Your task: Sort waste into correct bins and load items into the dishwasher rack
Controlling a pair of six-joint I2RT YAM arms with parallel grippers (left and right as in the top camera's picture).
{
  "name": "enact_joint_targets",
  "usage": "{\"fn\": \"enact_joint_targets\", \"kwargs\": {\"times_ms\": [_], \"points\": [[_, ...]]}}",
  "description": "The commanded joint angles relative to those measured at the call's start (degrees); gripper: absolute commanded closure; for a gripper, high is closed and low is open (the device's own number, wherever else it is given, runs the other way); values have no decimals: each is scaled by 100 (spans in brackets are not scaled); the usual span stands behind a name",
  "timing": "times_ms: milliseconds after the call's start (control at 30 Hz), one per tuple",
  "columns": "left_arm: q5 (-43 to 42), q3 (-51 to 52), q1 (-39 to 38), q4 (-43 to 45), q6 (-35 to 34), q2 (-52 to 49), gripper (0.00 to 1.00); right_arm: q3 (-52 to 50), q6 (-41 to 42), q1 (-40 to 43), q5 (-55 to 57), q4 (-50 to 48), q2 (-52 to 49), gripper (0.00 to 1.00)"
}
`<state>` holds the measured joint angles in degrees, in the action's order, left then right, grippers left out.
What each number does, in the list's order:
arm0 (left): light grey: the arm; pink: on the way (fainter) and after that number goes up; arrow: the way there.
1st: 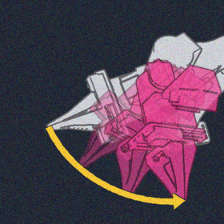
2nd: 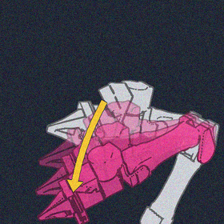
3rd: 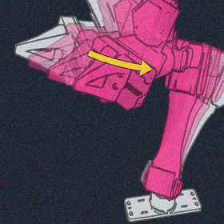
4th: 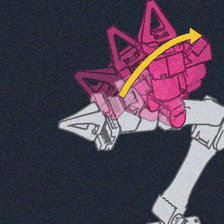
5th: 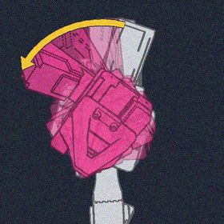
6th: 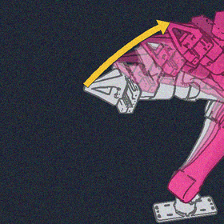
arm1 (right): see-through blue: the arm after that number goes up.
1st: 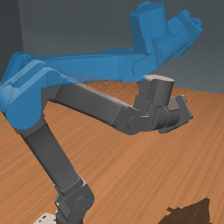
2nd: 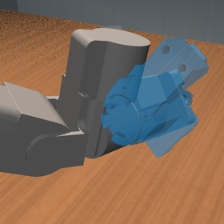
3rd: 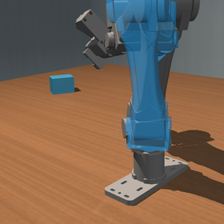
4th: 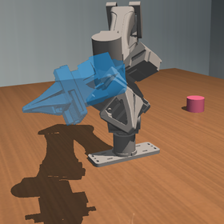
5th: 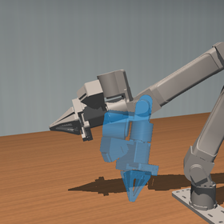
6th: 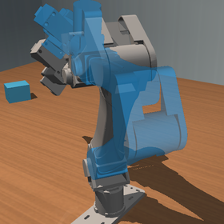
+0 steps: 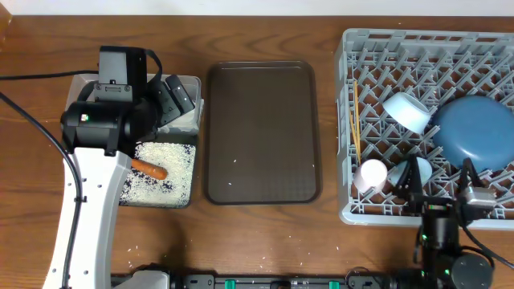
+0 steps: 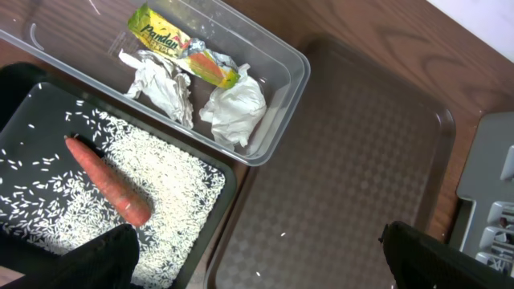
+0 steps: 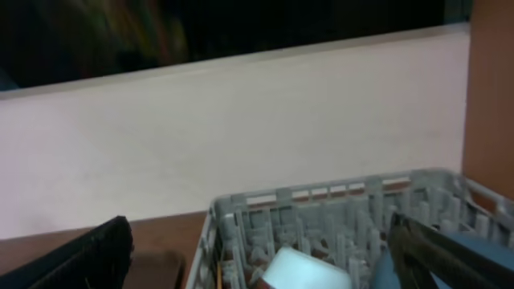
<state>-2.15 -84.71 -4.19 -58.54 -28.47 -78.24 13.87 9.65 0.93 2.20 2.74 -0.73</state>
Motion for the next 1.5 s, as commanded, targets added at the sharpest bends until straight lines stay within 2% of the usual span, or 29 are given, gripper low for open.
{"fn": "enact_joint_targets", "kwargs": {"times_ms": [0,167,333,400,600,767,967,1267,1467], "points": [[92,22,26,-15,37,-11,1,-518,35,26,-133,-398,44,1],[92,22,26,-15,37,-11,1,-1108,-479,13,-715,-859,46,1],[92,22,26,-15,37,-9,1,-1366,-850,13,-669,-837,48,1],[92,22,26,-15,37,-11,1,-1360,-876,13,-527,-595,48,1],[92,22,26,-15,37,-11,1,-1360,-1670,-133,-562,146,48,1],[92,22,26,-15,37,-11,1,-1360,-2096,-188,-564,131,48,1],[92,22,26,-15,37,-11,1,-1360,-2039,-186,-533,120,48,1],[92,22,26,-15,37,-11,1,-1360,-772,-186,422,76,48,1],[92,22,26,-15,37,-11,1,-1360,-603,-188,501,72,48,1]]}}
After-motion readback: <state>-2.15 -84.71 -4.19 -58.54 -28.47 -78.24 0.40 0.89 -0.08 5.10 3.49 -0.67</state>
